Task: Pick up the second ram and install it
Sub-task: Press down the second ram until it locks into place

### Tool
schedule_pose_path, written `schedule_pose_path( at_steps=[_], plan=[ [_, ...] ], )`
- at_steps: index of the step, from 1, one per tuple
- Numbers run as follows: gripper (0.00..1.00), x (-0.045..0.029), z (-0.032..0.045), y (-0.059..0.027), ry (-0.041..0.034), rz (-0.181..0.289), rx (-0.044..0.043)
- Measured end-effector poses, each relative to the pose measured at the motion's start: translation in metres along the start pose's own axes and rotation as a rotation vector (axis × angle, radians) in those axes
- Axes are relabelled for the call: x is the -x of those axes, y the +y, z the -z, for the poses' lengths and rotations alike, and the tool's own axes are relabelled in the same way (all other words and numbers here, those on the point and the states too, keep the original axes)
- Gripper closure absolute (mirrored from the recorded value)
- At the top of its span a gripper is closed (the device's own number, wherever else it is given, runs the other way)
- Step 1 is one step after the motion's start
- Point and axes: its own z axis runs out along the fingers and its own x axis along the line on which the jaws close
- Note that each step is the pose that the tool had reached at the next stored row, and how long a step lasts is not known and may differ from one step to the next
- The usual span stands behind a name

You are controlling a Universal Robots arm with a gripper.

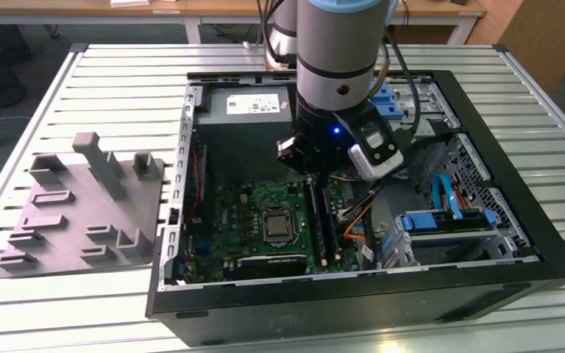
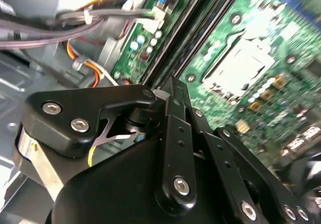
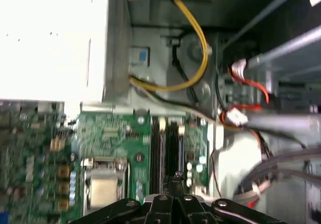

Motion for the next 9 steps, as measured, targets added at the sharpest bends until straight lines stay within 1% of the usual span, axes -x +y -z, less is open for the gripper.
schedule_pose_path(
  at_steps=[2,4,7,9],
  plan=[
    [0.90,-0.0001,-0.0041,0.0078,-0.0001,0.000,0.0000],
    [0.90,-0.0003,-0.0079,0.0121,-0.0001,0.000,0.0002],
    [0.90,-0.0016,-0.0133,0.0143,0.0000,0.001,0.0001],
    [0.90,-0.0038,-0.0168,0.0154,0.0000,0.001,0.0001]
  ],
)
